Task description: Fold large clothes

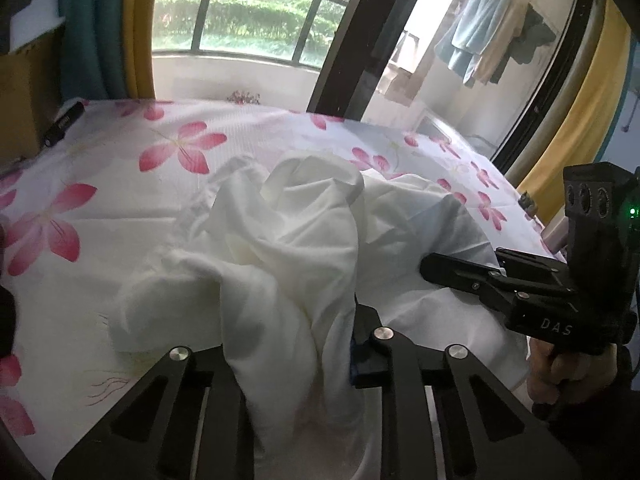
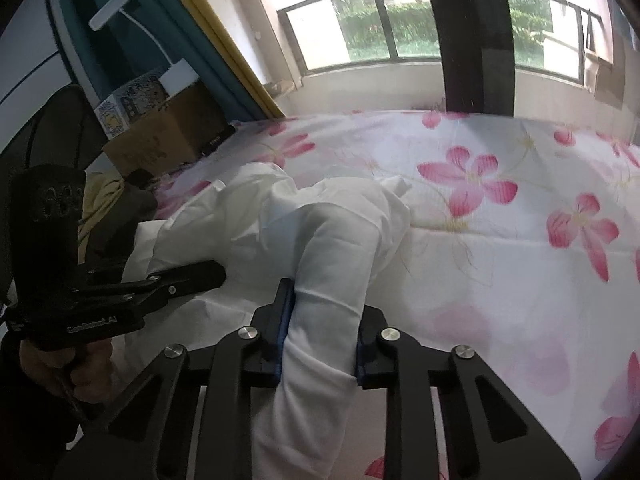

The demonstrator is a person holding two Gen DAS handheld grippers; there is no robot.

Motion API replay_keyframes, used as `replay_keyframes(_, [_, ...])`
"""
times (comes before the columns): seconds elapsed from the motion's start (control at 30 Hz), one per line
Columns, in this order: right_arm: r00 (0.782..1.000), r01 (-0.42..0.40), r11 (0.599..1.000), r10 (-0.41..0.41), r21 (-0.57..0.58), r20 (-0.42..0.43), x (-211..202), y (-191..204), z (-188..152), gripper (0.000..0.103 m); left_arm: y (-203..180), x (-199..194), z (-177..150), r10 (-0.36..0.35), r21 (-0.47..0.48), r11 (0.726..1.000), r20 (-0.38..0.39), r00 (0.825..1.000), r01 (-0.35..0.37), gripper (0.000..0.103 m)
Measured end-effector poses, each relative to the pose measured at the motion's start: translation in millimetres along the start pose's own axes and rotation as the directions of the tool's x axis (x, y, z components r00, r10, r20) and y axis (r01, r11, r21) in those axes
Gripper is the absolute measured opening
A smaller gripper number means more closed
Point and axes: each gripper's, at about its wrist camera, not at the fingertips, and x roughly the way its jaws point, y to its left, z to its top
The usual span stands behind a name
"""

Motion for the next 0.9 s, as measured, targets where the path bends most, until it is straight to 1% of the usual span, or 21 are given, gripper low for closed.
replay_keyframes(0.27, [0.997,0.029,0.997,-0.024,-0.074,0.068,-21,29,12,0.022,-2,-32,1,0.010,0.005,1.000,0.078,0.997,-0.010,0.019])
replay_keyframes(0.43, [0.994,0.038,0.992,-0.025,-0.123,0.108,-31,49,19,0.022,-1,-56,2,0.029,0.008,1.000,0.128,0.991,-0.030,0.019])
replay_keyframes(0.67, [0.988,0.054,0.976,-0.021,-0.209,0.155,-37,85,27,0.022,9,-95,1,0.072,0.004,0.997,0.212,0.975,-0.075,0.019])
replay_keyframes(0.9, [0.985,0.034,0.962,0.015,-0.271,0.173,-26,118,35,0.022,34,-116,-4,0.131,-0.015,0.991,0.237,0.963,-0.132,0.019])
